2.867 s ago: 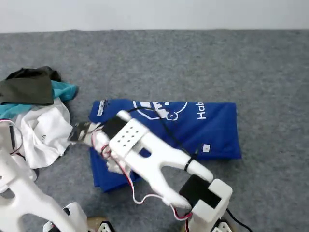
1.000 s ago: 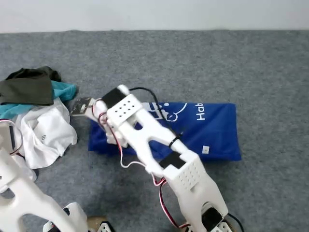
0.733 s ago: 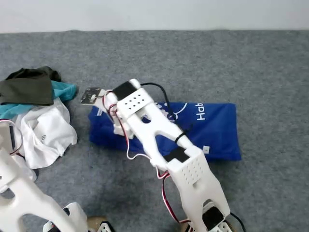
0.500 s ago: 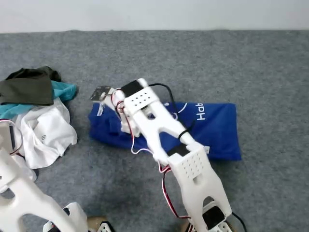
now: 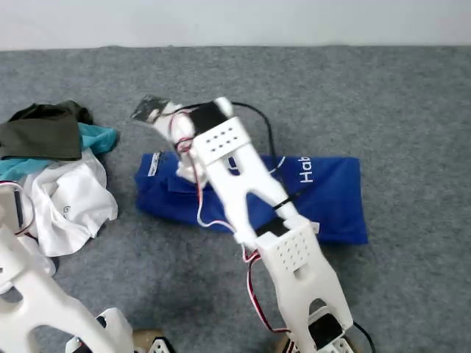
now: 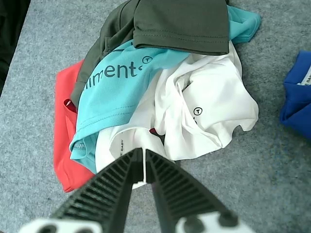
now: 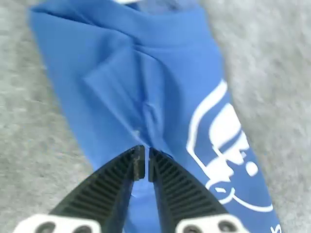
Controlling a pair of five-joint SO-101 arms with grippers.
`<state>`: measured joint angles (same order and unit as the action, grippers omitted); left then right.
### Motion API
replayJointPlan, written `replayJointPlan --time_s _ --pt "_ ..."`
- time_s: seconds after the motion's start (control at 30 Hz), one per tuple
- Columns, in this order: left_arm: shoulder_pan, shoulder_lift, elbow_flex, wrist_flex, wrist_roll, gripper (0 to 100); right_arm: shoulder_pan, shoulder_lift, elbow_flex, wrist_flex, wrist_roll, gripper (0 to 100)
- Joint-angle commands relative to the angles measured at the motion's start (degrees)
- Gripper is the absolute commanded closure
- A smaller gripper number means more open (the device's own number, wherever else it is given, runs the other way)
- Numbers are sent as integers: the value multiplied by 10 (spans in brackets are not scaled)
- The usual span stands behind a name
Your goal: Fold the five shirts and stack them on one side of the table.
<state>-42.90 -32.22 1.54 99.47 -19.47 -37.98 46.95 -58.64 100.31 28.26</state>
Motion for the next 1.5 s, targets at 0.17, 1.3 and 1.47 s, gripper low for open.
replayJointPlan --time_s 0.17,1.3,1.47 --pt "0 -11 -3 -7 -4 982 -63 -15 4 14 -3 989" --pt "0 -11 -3 -4 -7 982 48 198 -185 -124 72 989" --pt "-1 -13 -3 -4 -8 982 36 200 -258 -25 70 989"
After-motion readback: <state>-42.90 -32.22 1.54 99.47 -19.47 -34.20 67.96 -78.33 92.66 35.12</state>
